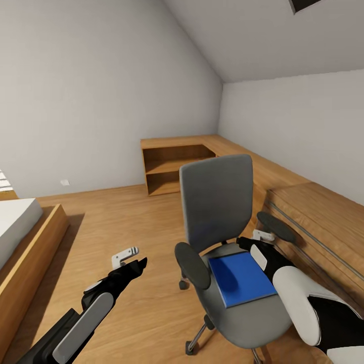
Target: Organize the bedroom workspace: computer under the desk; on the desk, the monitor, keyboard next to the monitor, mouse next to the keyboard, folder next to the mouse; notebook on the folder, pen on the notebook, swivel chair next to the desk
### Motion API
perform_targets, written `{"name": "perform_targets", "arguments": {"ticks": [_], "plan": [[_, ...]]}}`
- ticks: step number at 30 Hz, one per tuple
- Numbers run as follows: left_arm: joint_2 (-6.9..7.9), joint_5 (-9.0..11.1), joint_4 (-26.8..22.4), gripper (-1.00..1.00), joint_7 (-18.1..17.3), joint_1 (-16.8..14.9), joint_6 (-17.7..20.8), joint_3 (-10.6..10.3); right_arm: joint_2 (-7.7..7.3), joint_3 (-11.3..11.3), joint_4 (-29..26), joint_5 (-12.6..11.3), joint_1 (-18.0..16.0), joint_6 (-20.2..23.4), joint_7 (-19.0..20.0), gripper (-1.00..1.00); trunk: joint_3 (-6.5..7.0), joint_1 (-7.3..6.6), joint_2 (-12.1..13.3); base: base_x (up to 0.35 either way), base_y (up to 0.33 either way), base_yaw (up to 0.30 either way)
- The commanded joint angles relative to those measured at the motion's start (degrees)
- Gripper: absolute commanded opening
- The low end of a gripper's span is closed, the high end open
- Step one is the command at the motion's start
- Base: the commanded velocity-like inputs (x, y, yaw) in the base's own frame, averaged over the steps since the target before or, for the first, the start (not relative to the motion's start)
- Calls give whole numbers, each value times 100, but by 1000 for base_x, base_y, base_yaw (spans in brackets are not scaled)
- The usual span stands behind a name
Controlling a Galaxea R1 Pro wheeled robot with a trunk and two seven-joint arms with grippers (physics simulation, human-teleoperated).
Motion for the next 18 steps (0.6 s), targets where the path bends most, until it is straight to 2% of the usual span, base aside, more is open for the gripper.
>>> {"name": "perform_targets", "arguments": {"ticks": [1,7,18], "plan": [[5,31,-8,100,40,-7,9,-12,0,14,-12,-60,-2,27,-26,100,-24,22,-44,0,0,0],[6,33,-8,100,40,-8,9,-14,5,14,-12,-52,-3,27,-26,100,-132,154,-285,0,0,0],[4,48,31,100,31,-7,17,-131,18,29,5,-12,-3,19,-41,100,-132,154,-285,15,0,0]]}}
